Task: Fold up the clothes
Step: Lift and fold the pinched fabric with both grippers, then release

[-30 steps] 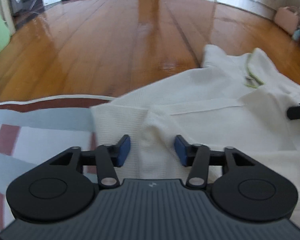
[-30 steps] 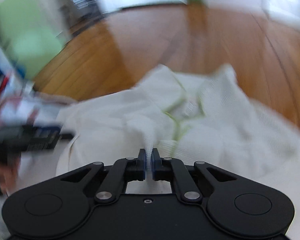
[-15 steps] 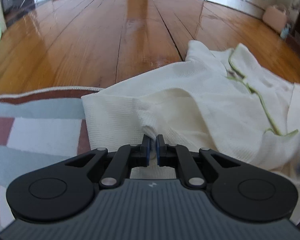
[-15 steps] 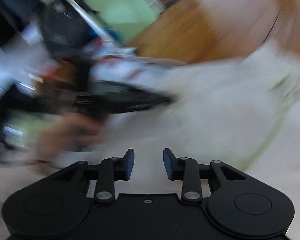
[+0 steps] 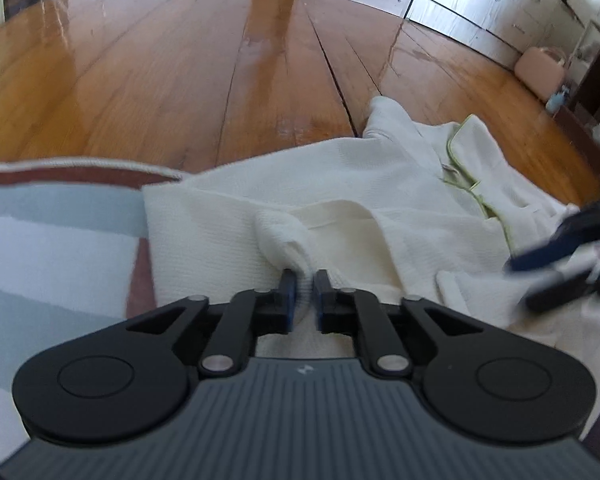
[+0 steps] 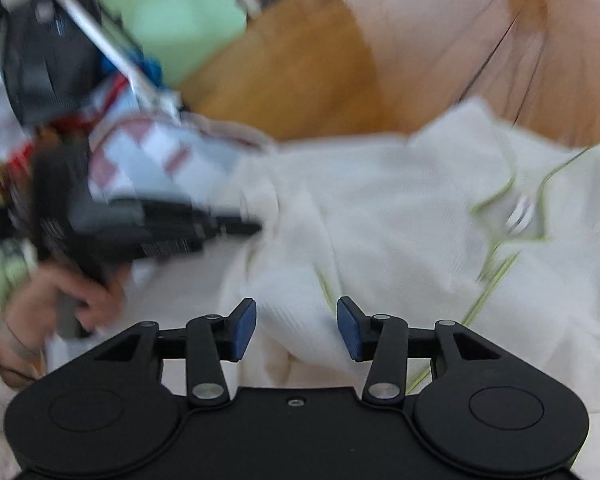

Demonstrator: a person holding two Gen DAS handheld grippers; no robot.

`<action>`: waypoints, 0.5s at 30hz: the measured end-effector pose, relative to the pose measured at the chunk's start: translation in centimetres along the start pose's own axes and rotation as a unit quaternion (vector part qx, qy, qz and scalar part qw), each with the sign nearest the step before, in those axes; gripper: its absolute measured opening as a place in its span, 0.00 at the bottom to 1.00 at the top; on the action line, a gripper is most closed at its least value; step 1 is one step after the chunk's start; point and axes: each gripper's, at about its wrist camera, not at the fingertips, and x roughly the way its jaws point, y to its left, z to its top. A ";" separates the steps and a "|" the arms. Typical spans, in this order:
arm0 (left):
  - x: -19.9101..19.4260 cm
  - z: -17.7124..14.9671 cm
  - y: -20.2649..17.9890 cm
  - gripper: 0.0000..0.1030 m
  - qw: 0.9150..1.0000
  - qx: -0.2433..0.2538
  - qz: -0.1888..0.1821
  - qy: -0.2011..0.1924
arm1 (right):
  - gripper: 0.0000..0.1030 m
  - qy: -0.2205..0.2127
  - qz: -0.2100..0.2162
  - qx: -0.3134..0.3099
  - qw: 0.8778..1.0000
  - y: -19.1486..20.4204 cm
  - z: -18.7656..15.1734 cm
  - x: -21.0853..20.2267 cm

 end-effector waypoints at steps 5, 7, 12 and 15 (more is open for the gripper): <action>-0.9 0.2 -0.6 0.05 0.998 -0.032 0.029 -0.033 | 0.06 -0.132 -0.042 -0.046 0.989 2.6 -1.8 -2.6; -2.3 0.6 -1.9 0.04 0.996 -0.009 0.059 -0.069 | 0.06 -0.190 -0.068 -0.034 0.979 2.9 -2.2 -4.4; -3.7 1.0 -2.4 0.04 0.988 0.000 0.112 -0.102 | 0.06 -0.234 -0.156 -0.005 0.960 1.1 -0.8 -6.7; -4.1 1.2 -2.2 0.04 0.984 -0.004 0.139 -0.111 | 0.06 -0.218 -0.185 0.024 0.958 -1.0 0.0 -5.4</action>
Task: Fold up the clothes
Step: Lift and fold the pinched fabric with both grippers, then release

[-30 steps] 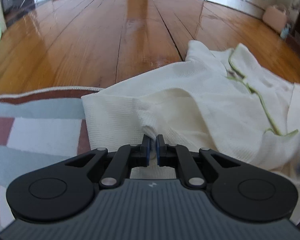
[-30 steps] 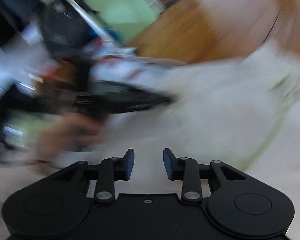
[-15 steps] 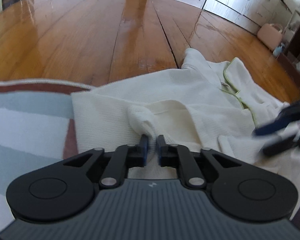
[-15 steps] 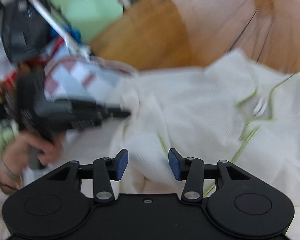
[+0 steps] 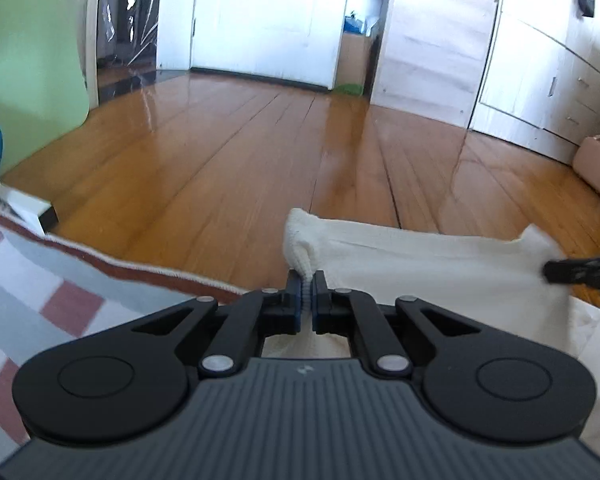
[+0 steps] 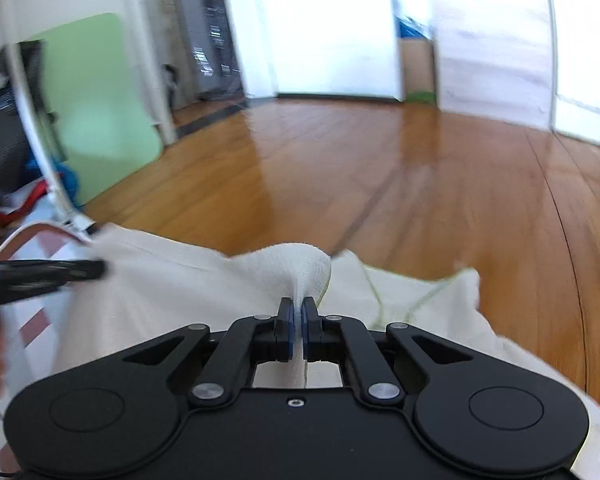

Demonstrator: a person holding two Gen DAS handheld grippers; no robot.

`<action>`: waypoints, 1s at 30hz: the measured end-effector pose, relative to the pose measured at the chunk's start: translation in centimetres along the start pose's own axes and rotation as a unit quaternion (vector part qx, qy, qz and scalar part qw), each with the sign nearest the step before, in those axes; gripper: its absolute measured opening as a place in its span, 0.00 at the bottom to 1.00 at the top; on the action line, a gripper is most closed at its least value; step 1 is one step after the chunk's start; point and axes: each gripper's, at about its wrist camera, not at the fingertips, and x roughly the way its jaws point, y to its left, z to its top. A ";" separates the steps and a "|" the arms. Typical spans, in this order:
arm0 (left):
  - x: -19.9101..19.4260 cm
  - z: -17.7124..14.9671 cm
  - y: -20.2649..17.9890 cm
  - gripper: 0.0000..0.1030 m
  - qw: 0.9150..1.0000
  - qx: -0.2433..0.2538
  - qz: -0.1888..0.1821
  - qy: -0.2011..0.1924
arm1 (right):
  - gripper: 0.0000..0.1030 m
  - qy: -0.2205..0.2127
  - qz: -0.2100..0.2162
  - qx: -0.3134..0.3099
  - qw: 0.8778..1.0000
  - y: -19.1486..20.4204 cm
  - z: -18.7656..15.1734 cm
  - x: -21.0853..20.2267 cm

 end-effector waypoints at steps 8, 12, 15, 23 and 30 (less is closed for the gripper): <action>1.1 -0.3 1.0 0.05 0.999 -0.024 0.042 0.015 | 0.12 0.111 -0.156 -0.052 0.980 -1.8 -1.9 3.7; 2.3 -0.7 1.5 0.05 0.997 -0.043 0.052 0.035 | 0.13 0.094 -0.118 -0.057 0.987 -1.9 -2.6 -0.9; 3.2 -1.0 1.8 0.06 0.995 -0.056 0.059 0.050 | 0.25 0.081 -0.126 -0.041 0.988 -3.2 -4.0 -4.4; 1.0 0.2 1.0 0.45 0.993 -0.023 0.108 0.032 | 0.25 0.066 -0.237 0.068 0.967 -11.6 -8.1 -11.0; -1.9 -1.2 0.1 0.48 0.979 -0.166 -0.104 0.052 | 0.27 0.058 -0.205 0.126 0.969 -15.8 -8.6 -12.8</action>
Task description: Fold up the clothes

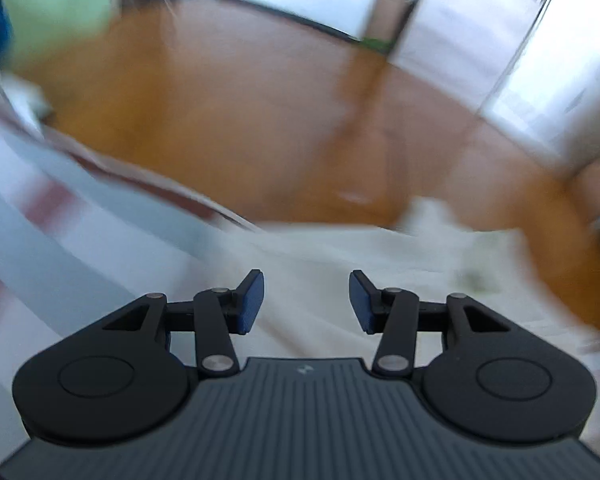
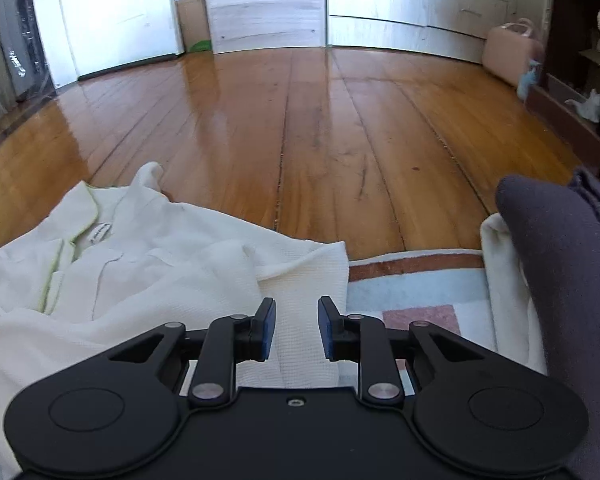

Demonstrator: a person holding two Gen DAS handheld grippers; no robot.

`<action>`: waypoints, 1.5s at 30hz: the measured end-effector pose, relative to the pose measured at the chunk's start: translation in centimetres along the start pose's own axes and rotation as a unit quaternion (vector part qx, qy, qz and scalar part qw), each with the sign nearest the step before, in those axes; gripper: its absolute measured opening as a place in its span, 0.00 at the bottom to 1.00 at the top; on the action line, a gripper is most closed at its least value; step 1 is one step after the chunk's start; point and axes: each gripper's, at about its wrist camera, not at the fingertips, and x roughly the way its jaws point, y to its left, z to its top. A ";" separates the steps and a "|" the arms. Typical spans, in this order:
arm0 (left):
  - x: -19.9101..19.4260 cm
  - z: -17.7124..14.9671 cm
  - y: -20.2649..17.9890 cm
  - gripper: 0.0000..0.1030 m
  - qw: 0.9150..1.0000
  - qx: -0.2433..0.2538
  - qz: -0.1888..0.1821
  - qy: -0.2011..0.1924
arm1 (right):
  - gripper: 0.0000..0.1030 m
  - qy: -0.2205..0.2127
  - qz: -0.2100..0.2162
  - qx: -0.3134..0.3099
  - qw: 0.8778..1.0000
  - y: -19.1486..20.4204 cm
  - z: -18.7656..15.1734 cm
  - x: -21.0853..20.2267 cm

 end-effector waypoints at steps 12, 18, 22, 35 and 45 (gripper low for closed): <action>1.9 -4.7 -8.3 0.48 0.983 0.146 -0.087 0.070 | 0.51 0.057 0.090 -0.057 0.993 2.4 2.1 6.8; 2.6 -5.2 -7.5 0.48 0.984 0.149 -0.064 0.073 | 0.01 -0.110 0.002 -0.101 0.989 3.4 2.2 3.1; 2.9 -5.0 -7.5 0.48 0.983 0.160 -0.053 0.068 | 0.00 -0.108 -0.049 -0.123 0.985 2.5 2.2 3.5; 2.5 -2.0 -4.5 0.56 0.988 0.153 0.011 0.024 | 0.25 -0.019 0.057 -0.043 0.997 1.2 5.1 5.3; 3.8 -2.5 -3.1 0.57 0.991 0.106 0.031 0.069 | 0.55 0.101 0.230 -0.172 0.953 14.4 5.7 10.1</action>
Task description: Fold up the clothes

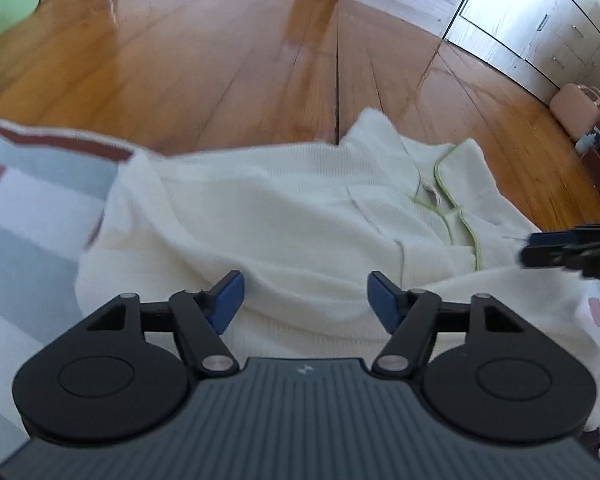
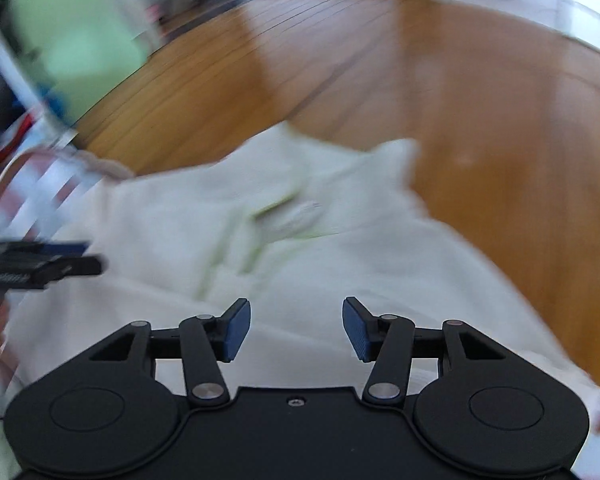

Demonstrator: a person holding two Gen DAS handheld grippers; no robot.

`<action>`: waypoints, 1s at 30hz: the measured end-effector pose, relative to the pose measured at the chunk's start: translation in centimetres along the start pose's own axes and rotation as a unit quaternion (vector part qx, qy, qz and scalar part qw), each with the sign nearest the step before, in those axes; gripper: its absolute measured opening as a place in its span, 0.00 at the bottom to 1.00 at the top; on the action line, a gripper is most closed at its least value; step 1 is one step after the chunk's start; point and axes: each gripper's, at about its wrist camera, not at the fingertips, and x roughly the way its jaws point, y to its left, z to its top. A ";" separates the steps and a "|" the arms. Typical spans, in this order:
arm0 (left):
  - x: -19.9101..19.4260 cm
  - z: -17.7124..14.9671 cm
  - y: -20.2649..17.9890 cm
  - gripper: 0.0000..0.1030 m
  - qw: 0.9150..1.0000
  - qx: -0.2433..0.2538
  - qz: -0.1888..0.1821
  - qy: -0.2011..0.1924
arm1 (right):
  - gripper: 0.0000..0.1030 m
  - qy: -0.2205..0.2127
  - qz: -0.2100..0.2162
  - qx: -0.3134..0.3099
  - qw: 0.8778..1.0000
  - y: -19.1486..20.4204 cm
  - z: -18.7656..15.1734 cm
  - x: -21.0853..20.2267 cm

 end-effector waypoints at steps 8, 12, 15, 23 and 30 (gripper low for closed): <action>0.0 -0.3 1.3 0.28 0.999 0.021 -0.019 0.020 | 0.29 0.058 0.065 -0.038 0.995 1.4 -2.2 0.7; -0.2 0.4 1.8 0.28 1.000 0.024 -0.012 0.011 | 0.05 0.062 0.032 -0.109 0.992 3.3 -3.9 -0.4; -0.5 0.4 2.6 0.38 0.998 -0.038 -0.054 0.001 | 0.04 0.041 0.010 -0.165 0.985 5.2 -4.8 -1.5; -0.9 0.5 2.3 0.42 0.998 -0.043 -0.048 -0.014 | 0.04 -0.055 -0.061 -0.247 0.966 7.9 -5.0 -6.3; -1.3 0.6 2.3 0.44 0.999 -0.039 -0.029 -0.016 | 0.04 0.033 -0.003 -0.290 0.956 8.9 -8.1 -6.6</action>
